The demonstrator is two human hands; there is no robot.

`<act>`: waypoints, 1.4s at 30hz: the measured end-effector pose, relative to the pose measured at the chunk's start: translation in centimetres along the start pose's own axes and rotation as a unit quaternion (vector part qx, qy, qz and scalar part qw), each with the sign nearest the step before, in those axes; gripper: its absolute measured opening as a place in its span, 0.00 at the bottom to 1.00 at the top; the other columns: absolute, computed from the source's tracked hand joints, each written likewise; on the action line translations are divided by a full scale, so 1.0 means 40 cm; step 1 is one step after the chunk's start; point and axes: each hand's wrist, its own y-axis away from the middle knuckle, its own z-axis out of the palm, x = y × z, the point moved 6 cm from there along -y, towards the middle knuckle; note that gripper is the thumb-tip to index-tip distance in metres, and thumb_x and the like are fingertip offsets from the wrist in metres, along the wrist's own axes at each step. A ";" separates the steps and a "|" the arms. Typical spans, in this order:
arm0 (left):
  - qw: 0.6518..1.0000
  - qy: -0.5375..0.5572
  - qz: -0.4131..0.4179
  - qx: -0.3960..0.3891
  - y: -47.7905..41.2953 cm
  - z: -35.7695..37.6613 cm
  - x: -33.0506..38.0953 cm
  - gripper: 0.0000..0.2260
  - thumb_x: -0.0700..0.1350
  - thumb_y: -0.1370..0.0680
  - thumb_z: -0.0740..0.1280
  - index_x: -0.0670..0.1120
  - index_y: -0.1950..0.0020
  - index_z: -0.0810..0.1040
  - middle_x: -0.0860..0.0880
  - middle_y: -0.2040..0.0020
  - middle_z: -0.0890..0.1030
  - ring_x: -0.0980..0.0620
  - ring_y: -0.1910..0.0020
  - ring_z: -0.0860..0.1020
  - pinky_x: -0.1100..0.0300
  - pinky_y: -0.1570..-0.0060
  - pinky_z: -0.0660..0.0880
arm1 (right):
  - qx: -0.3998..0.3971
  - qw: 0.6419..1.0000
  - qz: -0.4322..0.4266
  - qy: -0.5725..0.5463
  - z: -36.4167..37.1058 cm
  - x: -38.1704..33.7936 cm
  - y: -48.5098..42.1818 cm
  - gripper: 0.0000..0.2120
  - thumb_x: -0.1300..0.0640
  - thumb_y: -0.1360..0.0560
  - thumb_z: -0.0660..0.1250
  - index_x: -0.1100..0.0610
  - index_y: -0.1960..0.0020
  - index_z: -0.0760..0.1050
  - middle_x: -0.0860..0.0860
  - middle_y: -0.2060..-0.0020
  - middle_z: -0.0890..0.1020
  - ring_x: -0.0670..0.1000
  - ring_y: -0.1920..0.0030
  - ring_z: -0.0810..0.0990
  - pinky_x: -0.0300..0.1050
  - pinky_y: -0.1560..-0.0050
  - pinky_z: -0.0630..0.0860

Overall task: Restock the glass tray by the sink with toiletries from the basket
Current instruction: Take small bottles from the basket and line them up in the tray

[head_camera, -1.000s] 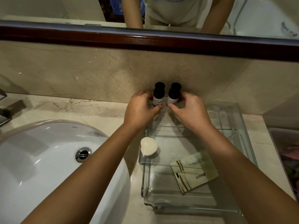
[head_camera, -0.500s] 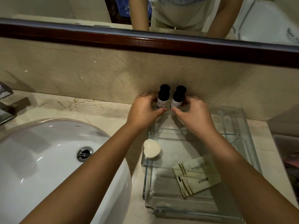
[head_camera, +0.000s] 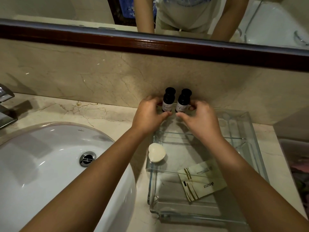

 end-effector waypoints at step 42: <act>0.973 0.006 -0.222 -0.065 0.868 -0.662 0.067 0.08 0.47 0.22 0.65 0.50 0.44 0.79 0.54 0.51 0.79 0.58 0.56 0.76 0.70 0.57 0.71 | -0.220 0.950 -0.220 0.031 -0.277 -0.526 0.546 0.09 0.55 0.23 0.63 0.55 0.46 0.78 0.51 0.48 0.81 0.51 0.53 0.79 0.42 0.55 0.70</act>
